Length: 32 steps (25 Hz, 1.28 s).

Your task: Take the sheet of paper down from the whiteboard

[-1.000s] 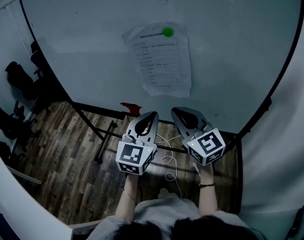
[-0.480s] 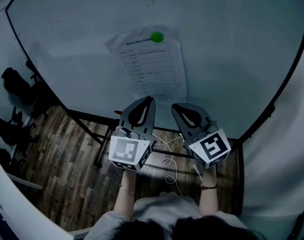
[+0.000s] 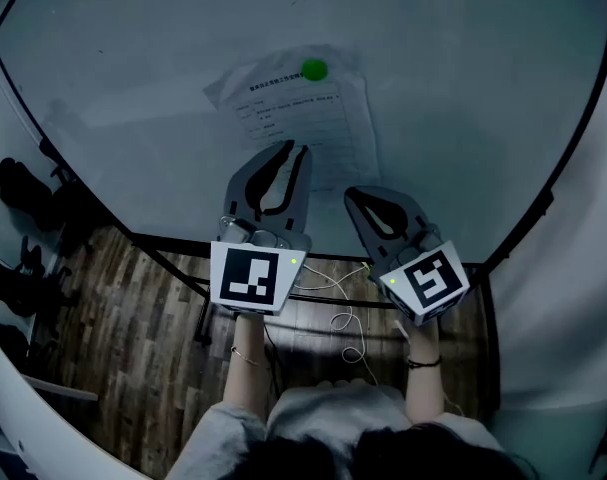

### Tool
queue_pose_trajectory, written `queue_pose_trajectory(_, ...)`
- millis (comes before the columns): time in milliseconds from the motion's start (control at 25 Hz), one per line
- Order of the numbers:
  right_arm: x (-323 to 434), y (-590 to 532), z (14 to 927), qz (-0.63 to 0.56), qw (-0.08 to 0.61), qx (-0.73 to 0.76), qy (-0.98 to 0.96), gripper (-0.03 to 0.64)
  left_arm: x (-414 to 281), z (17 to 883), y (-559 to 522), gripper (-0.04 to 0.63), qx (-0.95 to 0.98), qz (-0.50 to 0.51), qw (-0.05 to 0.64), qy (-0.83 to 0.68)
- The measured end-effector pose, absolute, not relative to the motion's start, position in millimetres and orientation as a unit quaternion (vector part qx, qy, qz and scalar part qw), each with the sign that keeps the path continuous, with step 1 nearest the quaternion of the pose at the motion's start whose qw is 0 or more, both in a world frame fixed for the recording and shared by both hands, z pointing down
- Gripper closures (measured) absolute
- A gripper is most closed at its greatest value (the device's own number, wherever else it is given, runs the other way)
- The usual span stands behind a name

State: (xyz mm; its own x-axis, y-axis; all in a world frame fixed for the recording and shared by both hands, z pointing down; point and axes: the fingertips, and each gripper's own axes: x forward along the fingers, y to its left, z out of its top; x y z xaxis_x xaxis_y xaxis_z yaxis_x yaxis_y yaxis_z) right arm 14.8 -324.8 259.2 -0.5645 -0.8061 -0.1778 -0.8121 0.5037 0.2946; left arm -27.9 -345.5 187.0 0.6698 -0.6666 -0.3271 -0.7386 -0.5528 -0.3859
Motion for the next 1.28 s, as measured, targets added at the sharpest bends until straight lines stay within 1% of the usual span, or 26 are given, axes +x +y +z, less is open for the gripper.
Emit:
queue_pose_trajectory(280,10.9,-334.5,246.1,0.178,0.023,-0.523,0.833,0.615,-18.3,151.2,-369.0,0.506,-0.872,0.044,0.33,0.36)
queue_pose_trajectory(440,15.2,-337.7,244.5,0.174,0.029,-0.553,0.815,0.615,-10.7,138.2,-383.7,0.503,-0.859,0.01,0.368,0.356)
queue_pose_trajectory(680,25.9,-336.7,251.0,0.172,0.014,-0.582,0.795,0.615,7.8,130.8,-397.0,0.502,-0.847,-0.023,0.417,0.33)
queue_pose_trajectory(920,45.4,-336.2,255.7,0.156,0.019,-0.599,0.785,0.615,12.7,128.0,-396.7,0.495,-0.828,-0.056,0.451,0.33)
queue_pose_trajectory(1120,61.7,-340.4,260.4,0.142,0.016,-0.614,0.776,0.615,16.1,130.1,-396.3,0.495,-0.818,-0.076,0.468,0.325)
queue_pose_trajectory(1280,75.4,-343.3,266.1,0.128,0.016,-0.623,0.771,0.607,17.6,132.6,-396.0,0.482,-0.813,-0.086,0.474,0.326)
